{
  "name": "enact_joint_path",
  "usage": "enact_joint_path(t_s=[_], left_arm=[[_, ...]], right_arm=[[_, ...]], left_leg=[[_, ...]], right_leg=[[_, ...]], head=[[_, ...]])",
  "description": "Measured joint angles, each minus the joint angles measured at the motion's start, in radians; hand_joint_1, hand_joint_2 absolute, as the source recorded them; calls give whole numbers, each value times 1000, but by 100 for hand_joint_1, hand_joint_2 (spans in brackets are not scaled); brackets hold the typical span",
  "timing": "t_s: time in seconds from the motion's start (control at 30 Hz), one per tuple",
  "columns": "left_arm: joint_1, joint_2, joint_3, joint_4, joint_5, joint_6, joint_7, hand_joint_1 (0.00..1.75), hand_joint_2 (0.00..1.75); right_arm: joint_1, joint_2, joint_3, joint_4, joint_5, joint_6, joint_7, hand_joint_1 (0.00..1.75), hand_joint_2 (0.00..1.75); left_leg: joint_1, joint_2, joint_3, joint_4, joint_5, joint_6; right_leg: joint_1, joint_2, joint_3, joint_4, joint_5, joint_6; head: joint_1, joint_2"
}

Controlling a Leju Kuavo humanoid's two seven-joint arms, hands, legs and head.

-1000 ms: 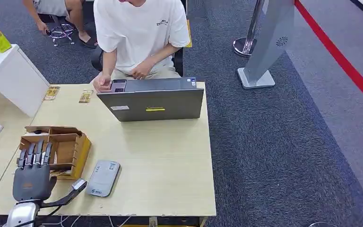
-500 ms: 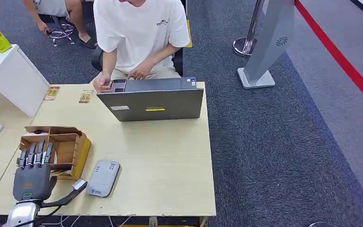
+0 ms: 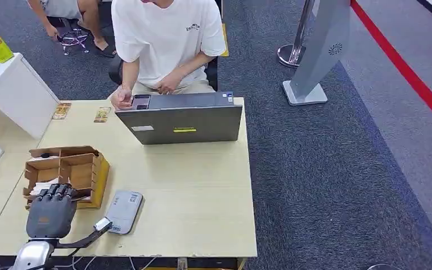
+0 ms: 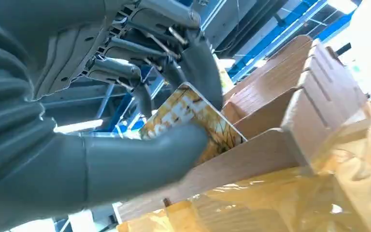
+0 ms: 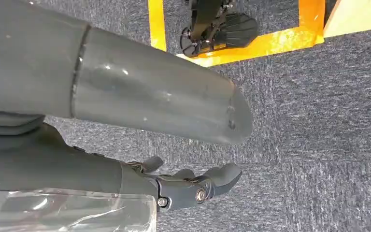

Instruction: Pass the card to the sensor for recognition and then transmit it.

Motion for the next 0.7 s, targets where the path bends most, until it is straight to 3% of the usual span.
enact_joint_path(t_s=[0.43, 0.53, 0.7], left_arm=[[1, -37, 46, -3, 2, -4, -53, 175, 175], [-2, -68, 101, -20, 1, -7, -154, 175, 175], [-7, -84, 120, -20, 0, -2, -85, 175, 175]], right_arm=[[0, 0, 0, 0, -2, 0, 0, 0, 0], [0, 0, 0, 0, -19, -4, 0, 0, 0], [0, 0, 0, 0, -28, -3, 0, 0, 0]], left_leg=[[0, 0, 0, 0, 0, 0], [0, 0, 0, 0, 0, 0], [0, 0, 0, 0, 0, 0]], right_leg=[[0, 0, 0, 0, 0, 0], [0, 0, 0, 0, 0, 0], [0, 0, 0, 0, 0, 0]], head=[[-1, 0], [-1, 0], [0, 0]])
